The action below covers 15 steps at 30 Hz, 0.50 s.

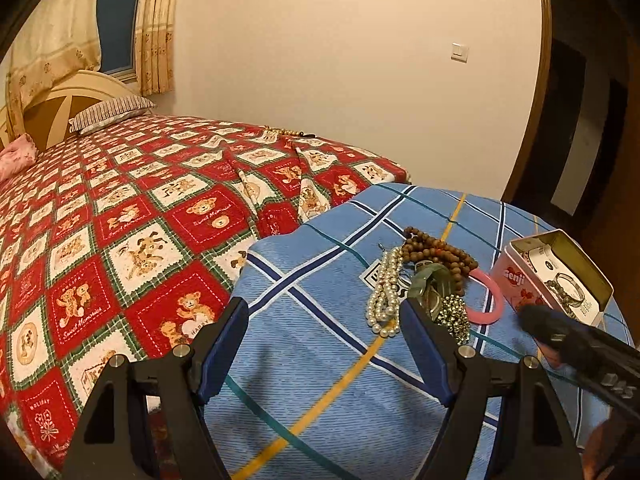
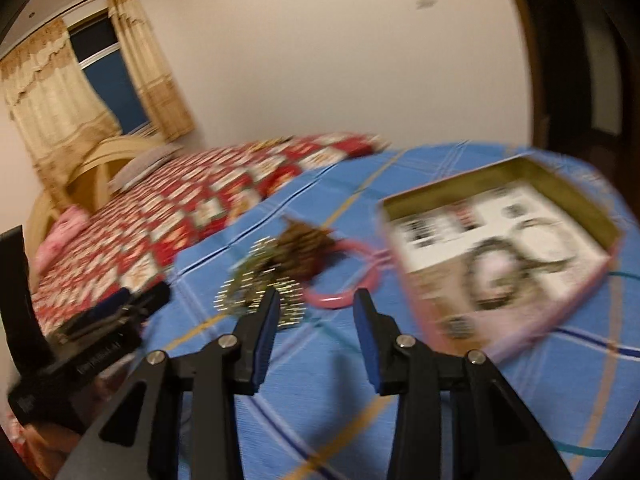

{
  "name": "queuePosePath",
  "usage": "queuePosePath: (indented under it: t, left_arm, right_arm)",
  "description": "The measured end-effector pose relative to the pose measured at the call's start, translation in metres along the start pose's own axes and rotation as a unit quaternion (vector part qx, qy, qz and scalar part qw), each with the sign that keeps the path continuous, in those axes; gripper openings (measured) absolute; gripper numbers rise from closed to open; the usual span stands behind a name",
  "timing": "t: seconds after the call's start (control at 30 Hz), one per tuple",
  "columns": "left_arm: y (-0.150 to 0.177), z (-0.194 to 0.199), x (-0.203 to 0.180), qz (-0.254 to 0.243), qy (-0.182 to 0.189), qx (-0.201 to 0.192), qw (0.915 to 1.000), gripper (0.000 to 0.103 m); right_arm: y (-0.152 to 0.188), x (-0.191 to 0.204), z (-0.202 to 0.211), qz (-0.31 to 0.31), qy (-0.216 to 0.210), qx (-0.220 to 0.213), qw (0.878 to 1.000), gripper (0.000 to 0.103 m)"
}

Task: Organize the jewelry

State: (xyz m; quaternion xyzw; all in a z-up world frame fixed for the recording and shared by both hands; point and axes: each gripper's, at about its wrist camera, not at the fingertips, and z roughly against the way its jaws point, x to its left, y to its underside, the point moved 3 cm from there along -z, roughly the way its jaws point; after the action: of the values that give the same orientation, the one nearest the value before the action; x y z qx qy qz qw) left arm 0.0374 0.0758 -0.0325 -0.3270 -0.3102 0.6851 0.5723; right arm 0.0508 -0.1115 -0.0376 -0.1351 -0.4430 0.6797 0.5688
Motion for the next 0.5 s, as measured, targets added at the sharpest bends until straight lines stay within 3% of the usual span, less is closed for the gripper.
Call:
queuePosePath:
  t: [0.17, 0.37, 0.4, 0.43, 0.47, 0.5]
  left_arm:
    - [0.0, 0.002, 0.01, 0.002, -0.006, -0.001, 1.0, 0.078]
    - [-0.001, 0.001, 0.018, 0.013, -0.004, 0.001, 0.9999, 0.078]
    - [-0.001, 0.001, 0.018, 0.013, -0.003, 0.002, 0.9999, 0.078]
    - [-0.001, 0.0, 0.018, 0.013, -0.002, 0.003, 0.9999, 0.078]
    - [-0.001, 0.0, 0.017, 0.013, -0.001, 0.003, 0.9999, 0.078]
    - [-0.001, -0.001, 0.017, 0.013, 0.002, 0.004, 0.9999, 0.078]
  right_arm:
    - [-0.001, 0.018, -0.043, 0.005, -0.021, 0.052, 0.998, 0.044]
    - [0.006, 0.021, -0.073, 0.013, -0.001, 0.092, 0.996, 0.045]
    - [0.006, 0.02, -0.073, 0.013, -0.004, 0.093, 0.996, 0.042]
    - [0.006, 0.02, -0.072, 0.015, -0.01, 0.094, 0.995, 0.027]
    - [0.007, 0.02, -0.071, 0.015, -0.021, 0.097, 0.995, 0.02]
    - [0.009, 0.02, -0.07, 0.016, -0.025, 0.103, 0.994, 0.018]
